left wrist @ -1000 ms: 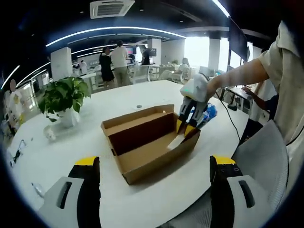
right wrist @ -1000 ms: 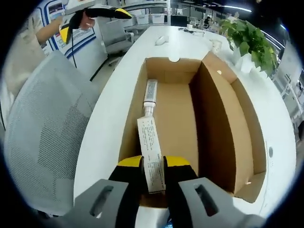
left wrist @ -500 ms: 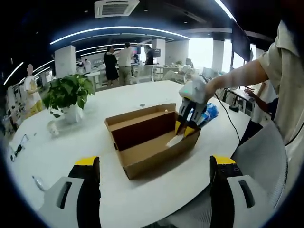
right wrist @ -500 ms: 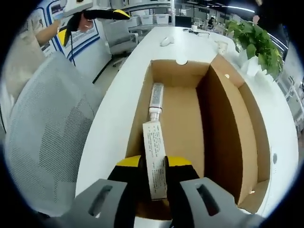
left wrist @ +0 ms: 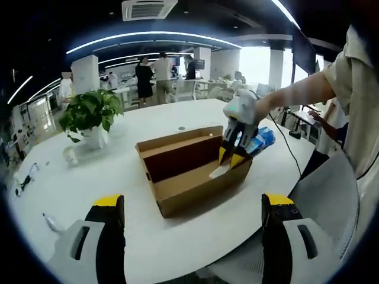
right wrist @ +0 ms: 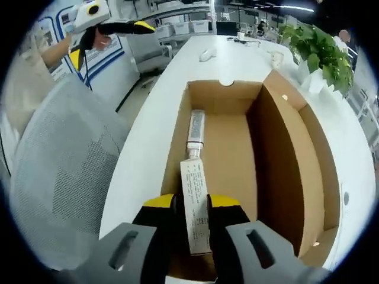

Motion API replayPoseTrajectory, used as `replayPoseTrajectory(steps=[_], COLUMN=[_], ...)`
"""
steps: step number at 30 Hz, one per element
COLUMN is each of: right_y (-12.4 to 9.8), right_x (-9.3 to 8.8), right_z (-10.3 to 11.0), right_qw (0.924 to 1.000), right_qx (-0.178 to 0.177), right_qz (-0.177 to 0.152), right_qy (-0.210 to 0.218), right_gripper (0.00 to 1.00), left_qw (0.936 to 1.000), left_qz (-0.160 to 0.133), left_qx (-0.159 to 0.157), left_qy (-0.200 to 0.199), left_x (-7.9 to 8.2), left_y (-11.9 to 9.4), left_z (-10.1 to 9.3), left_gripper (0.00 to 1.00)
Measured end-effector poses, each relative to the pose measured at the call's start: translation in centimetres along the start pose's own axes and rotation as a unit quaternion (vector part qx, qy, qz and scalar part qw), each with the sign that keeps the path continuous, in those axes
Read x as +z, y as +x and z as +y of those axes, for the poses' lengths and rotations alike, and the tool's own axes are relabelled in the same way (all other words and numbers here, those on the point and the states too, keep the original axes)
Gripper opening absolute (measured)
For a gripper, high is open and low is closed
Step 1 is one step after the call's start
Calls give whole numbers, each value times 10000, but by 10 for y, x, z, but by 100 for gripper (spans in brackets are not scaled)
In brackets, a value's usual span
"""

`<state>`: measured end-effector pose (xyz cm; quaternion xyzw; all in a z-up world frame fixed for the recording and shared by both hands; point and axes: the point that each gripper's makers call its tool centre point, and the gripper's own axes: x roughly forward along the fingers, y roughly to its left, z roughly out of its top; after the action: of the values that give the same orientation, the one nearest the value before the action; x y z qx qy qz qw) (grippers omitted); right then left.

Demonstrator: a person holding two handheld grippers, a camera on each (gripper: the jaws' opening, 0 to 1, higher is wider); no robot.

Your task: Operate the shoe box by opening the lid, removing the specified soft item, and placing it in the target area until the item is outside and the box remains undamaged.

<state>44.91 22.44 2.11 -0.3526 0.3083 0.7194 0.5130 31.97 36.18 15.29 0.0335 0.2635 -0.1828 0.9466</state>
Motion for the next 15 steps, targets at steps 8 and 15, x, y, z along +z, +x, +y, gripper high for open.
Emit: replayPoseTrajectory(steps=[8, 15], right_y=[14, 14], right_x=[-10, -12], right_z=[1, -1], right_qw=[9997, 9995], right_qx=[72, 52], right_qz=[243, 271], right_qy=[27, -120], right_gripper=[20, 17], left_qw=[10000, 9999], left_qz=[19, 45], left_qx=[71, 135], left_qy=[-24, -25], left_x=[-5, -9], left_y=[-3, -6], left_z=[1, 5], left_gripper=[100, 100])
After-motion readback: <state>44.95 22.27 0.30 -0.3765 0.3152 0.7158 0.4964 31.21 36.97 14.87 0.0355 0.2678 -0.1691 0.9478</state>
